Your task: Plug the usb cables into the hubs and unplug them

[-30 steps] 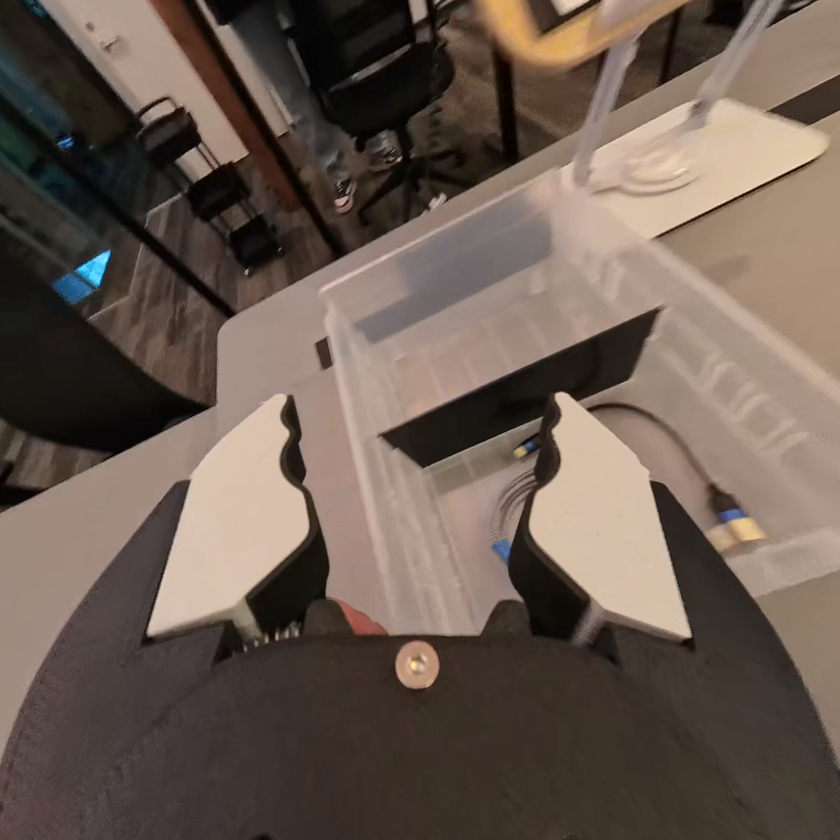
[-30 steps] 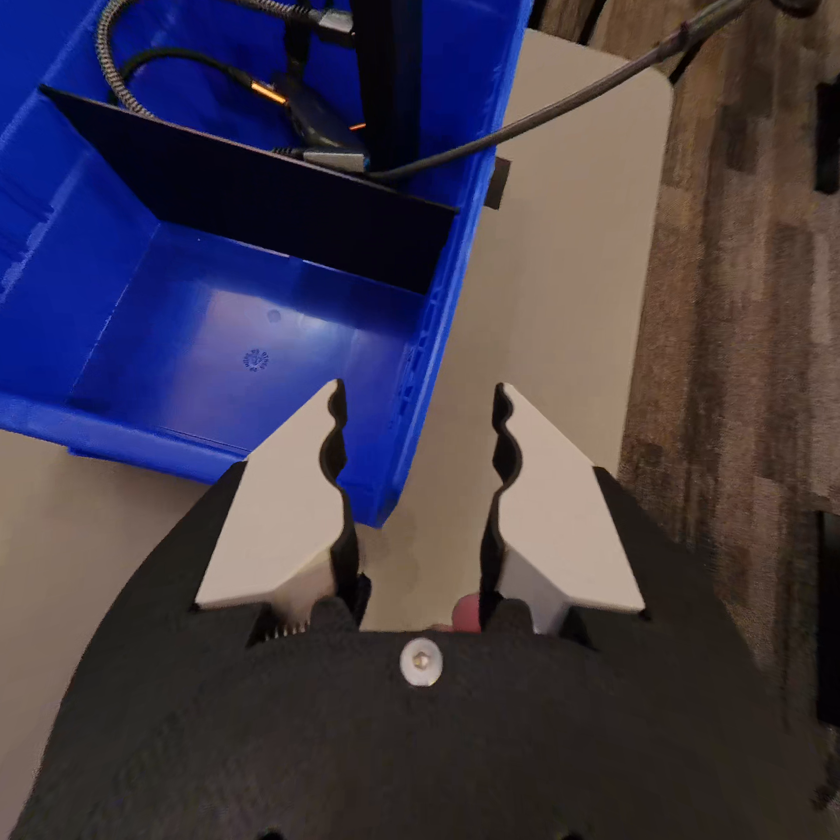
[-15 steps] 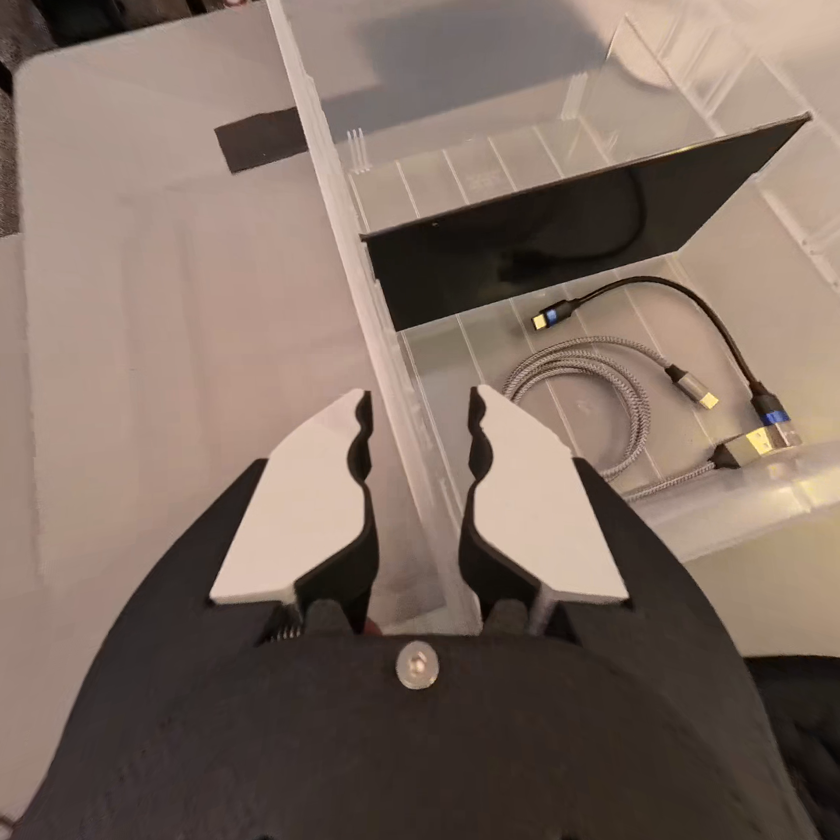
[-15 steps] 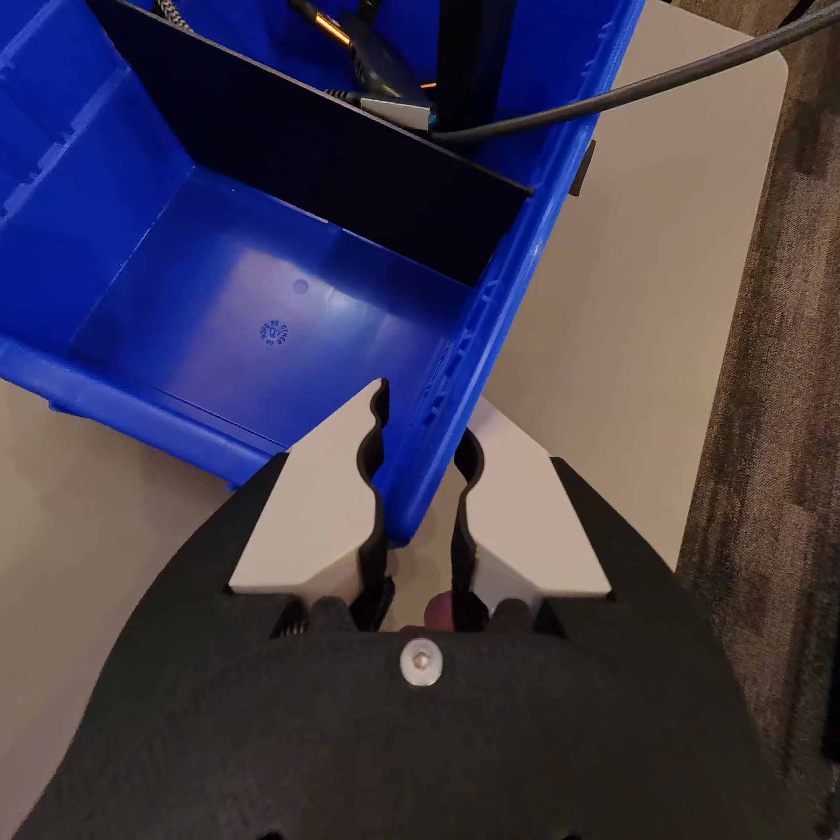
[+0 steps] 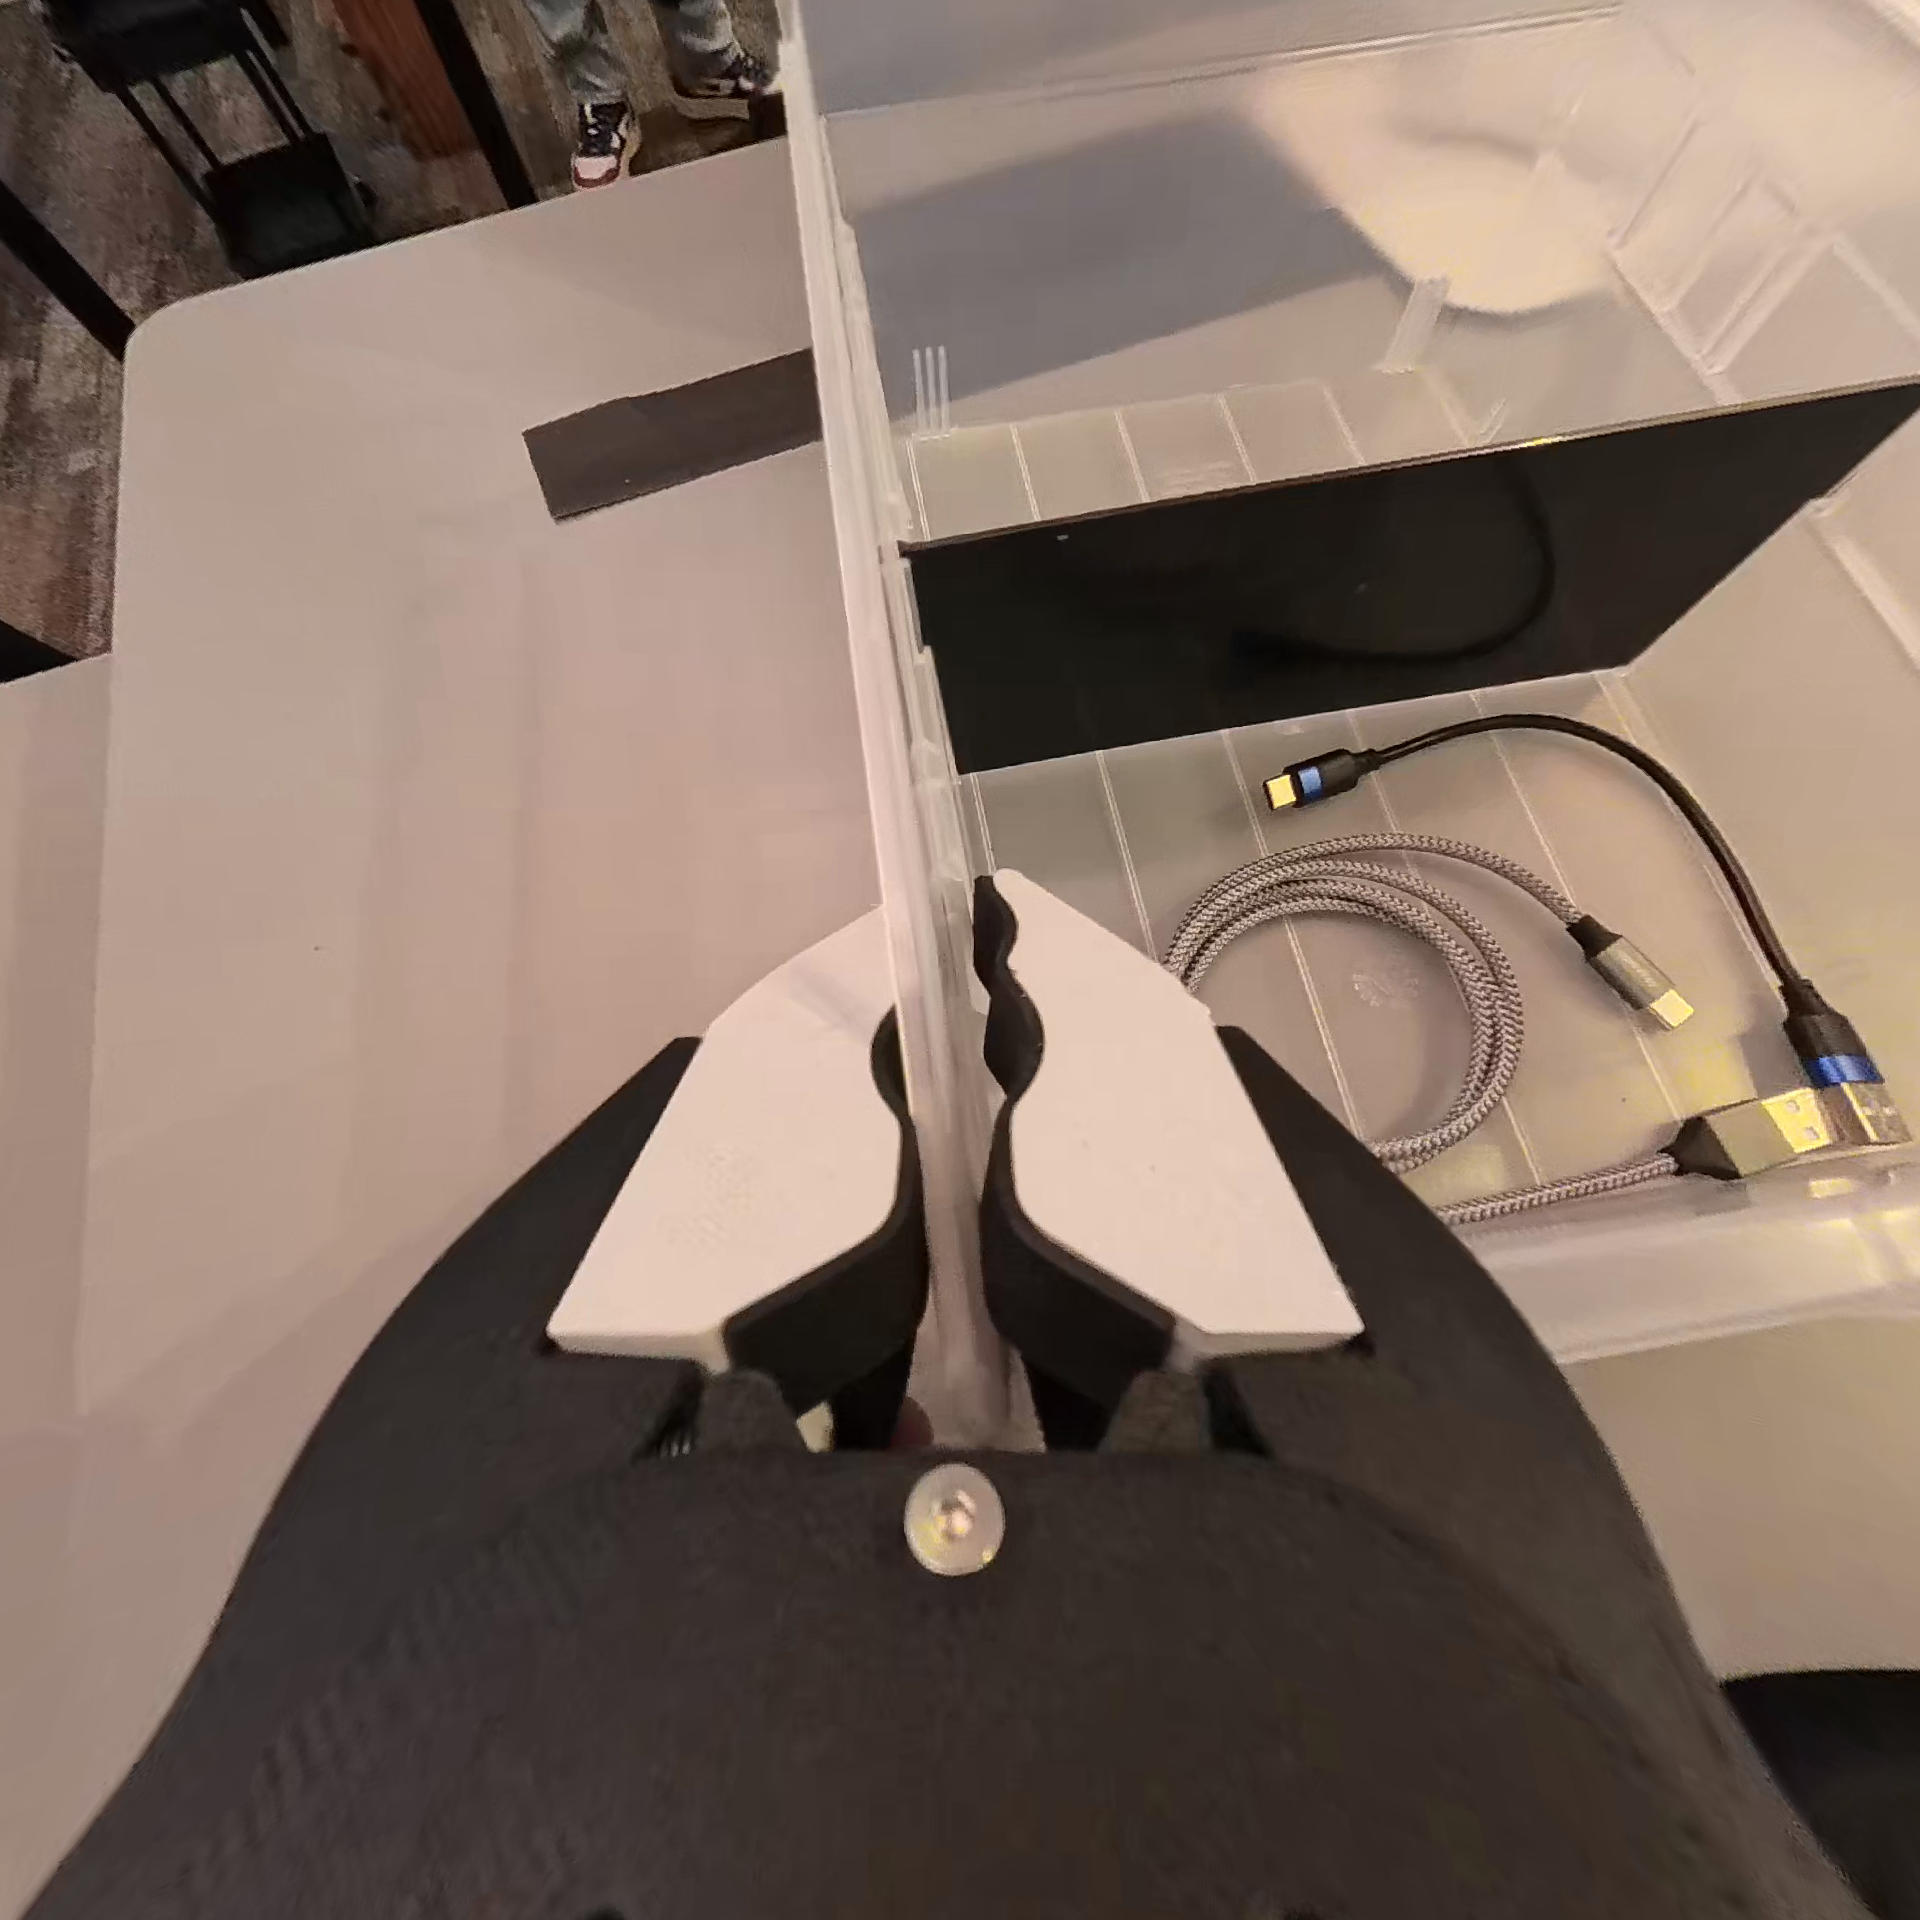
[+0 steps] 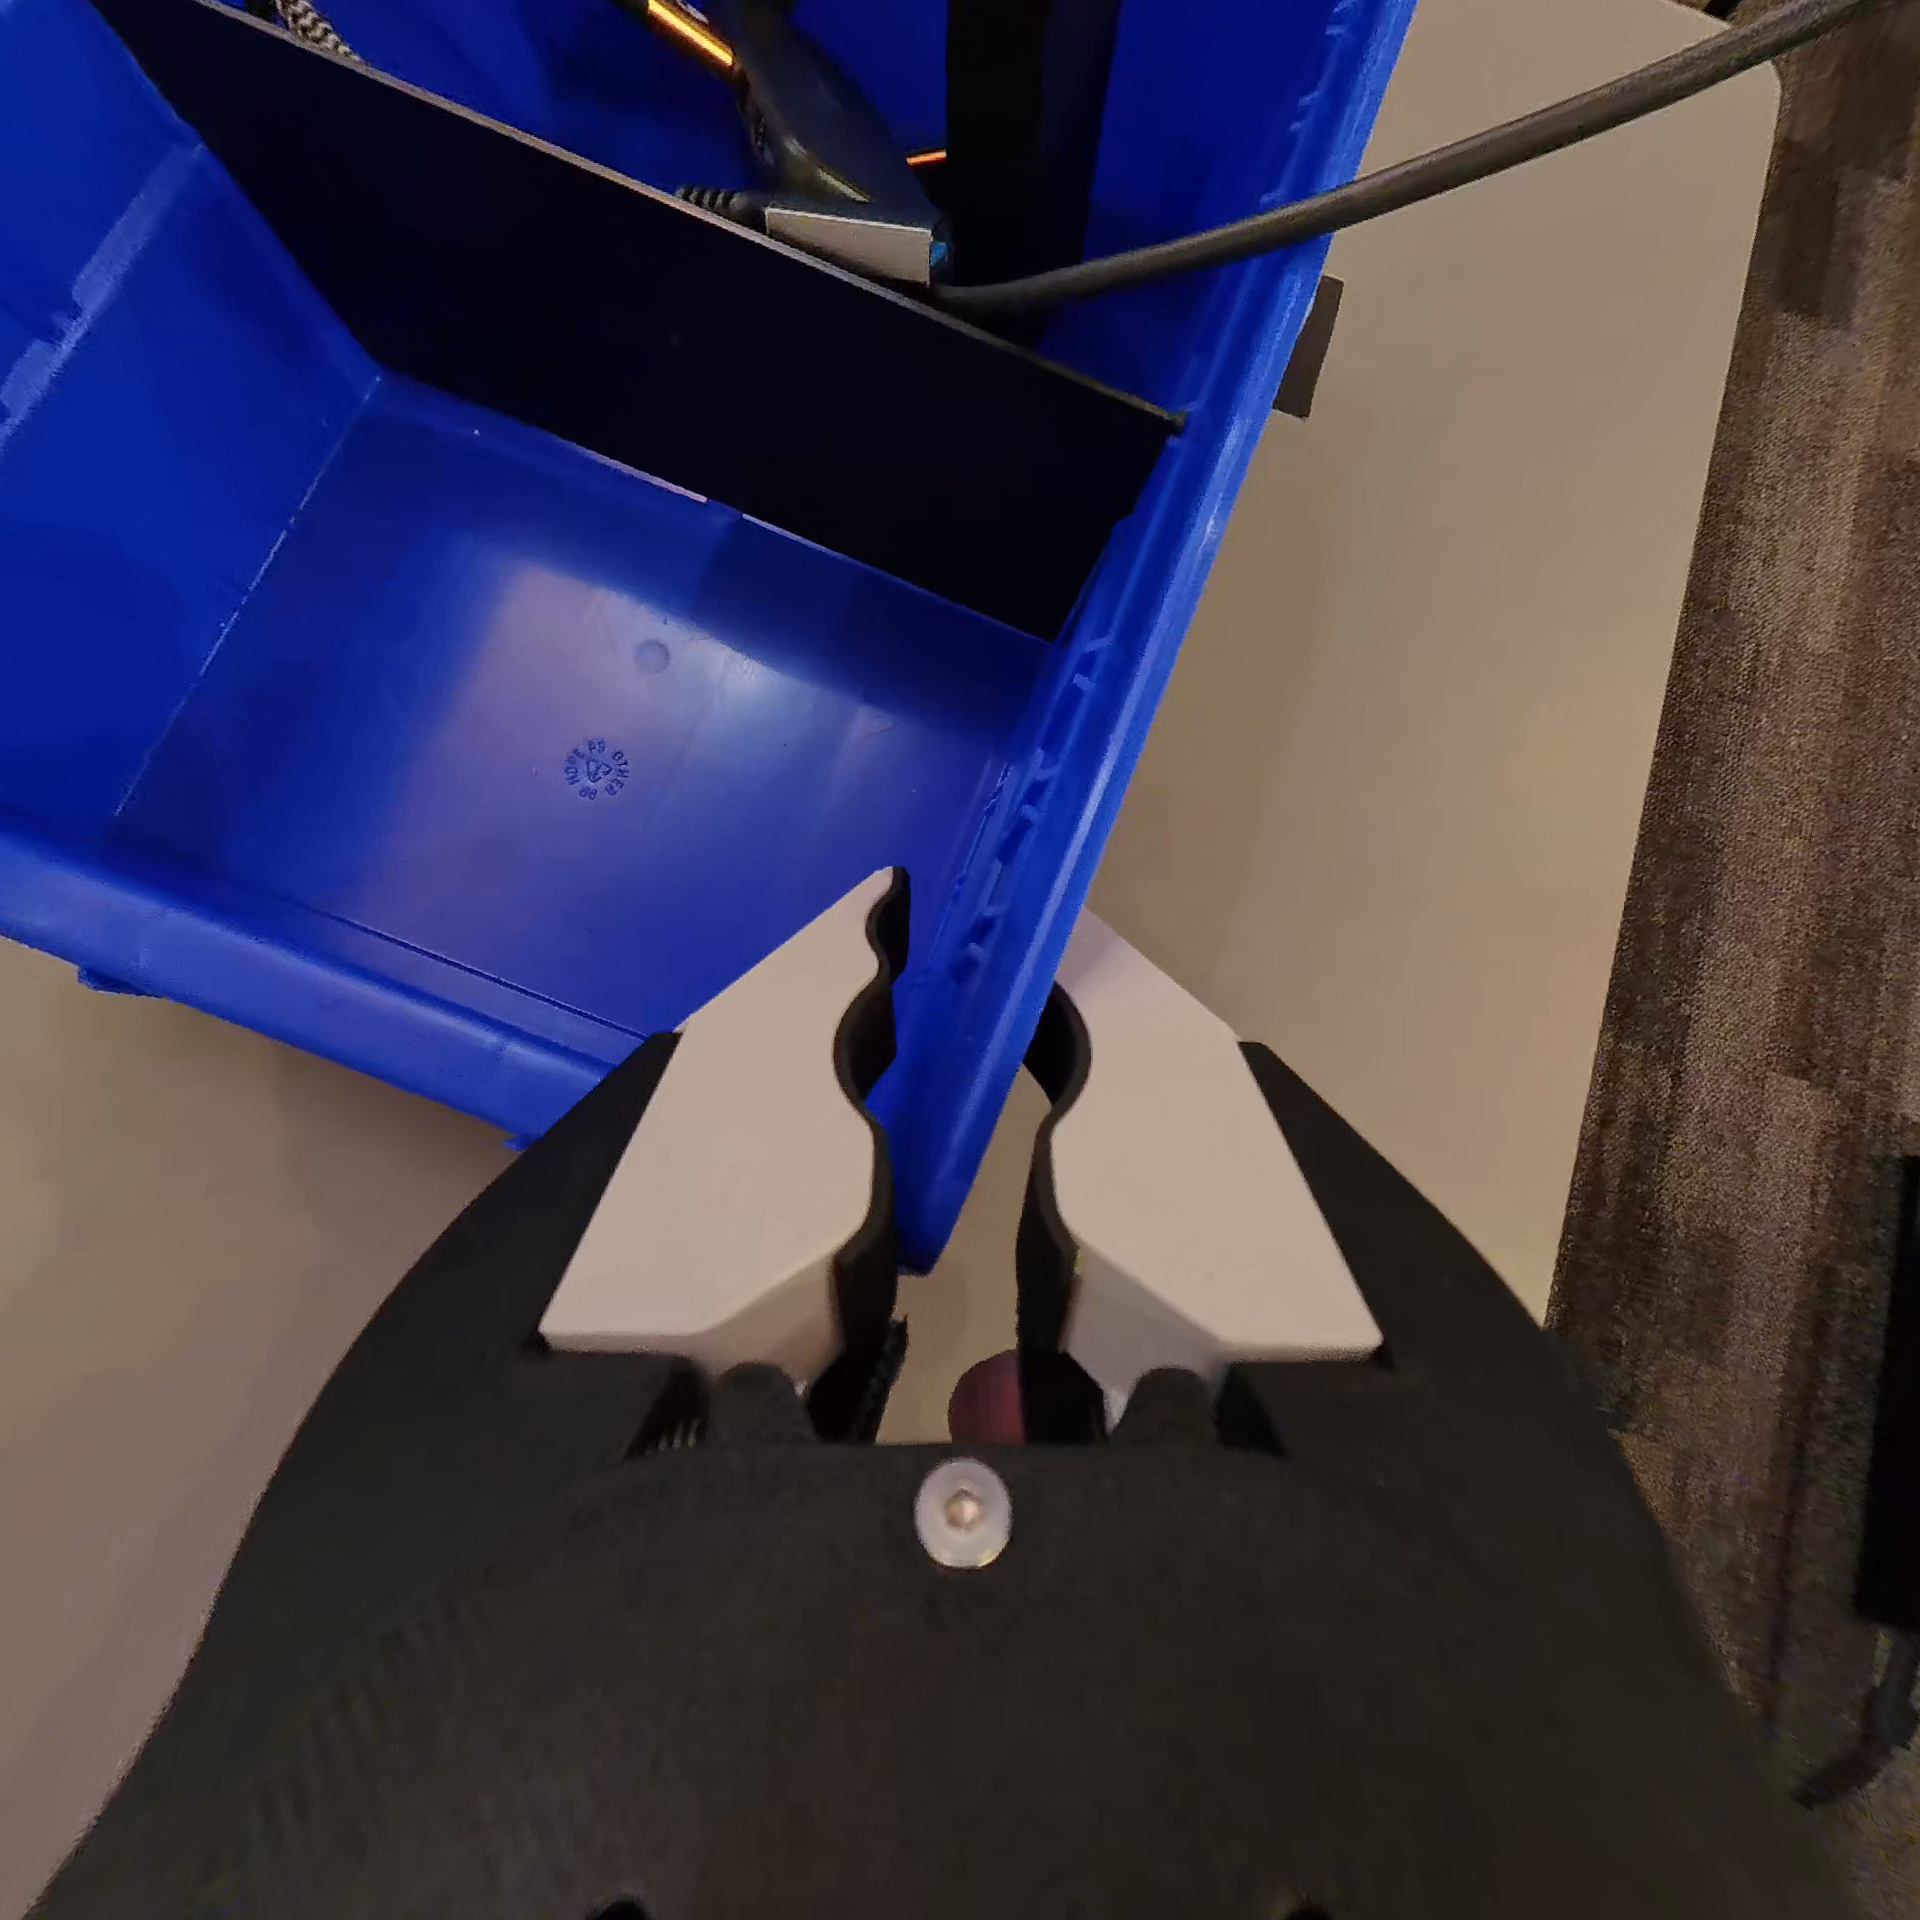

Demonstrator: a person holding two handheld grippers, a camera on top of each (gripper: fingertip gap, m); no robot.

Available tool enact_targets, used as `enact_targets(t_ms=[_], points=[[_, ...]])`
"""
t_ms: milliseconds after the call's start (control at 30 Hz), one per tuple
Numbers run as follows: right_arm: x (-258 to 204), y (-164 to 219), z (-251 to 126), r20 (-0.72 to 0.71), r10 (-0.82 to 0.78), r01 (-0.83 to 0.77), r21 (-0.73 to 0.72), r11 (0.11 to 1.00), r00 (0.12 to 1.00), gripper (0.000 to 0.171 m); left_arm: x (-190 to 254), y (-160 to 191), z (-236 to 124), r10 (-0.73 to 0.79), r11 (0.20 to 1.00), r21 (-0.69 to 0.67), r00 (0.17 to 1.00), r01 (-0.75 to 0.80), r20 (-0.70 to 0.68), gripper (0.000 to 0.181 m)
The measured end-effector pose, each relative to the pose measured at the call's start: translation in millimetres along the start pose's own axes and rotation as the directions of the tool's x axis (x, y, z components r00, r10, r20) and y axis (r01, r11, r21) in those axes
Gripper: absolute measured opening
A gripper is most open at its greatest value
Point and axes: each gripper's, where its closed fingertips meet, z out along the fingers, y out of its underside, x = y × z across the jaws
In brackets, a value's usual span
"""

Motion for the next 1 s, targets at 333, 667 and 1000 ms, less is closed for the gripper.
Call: enact_targets(t_ms=[333, 667, 1000], points=[[-34.0, 7.9, -11.4, 0.011, 0.003, -0.003, 0.015, 1.000, 1.000, 0.017, -8.0, -7.8, -8.0, -0.056, 0.993, 0.099, 0.998, 0.056, -0.006, 0.005], [-115.6, 15.2, -28.8, 0.070, -0.086, 0.083, 0.045, 0.996, 0.994, 0.017, -11.2, -13.8, -23.1, -0.071, 0.987, 0.144, 0.997, 0.073, -0.020, 0.006], [-226.6, 10.4, -37.0, 0.208, -0.228, 0.218, 0.071, 0.973, 0.951, 0.031, -16.1, -14.1, -43.1, -0.077, 0.976, 0.205, 0.997, 0.073, 0.008, 0.006]])
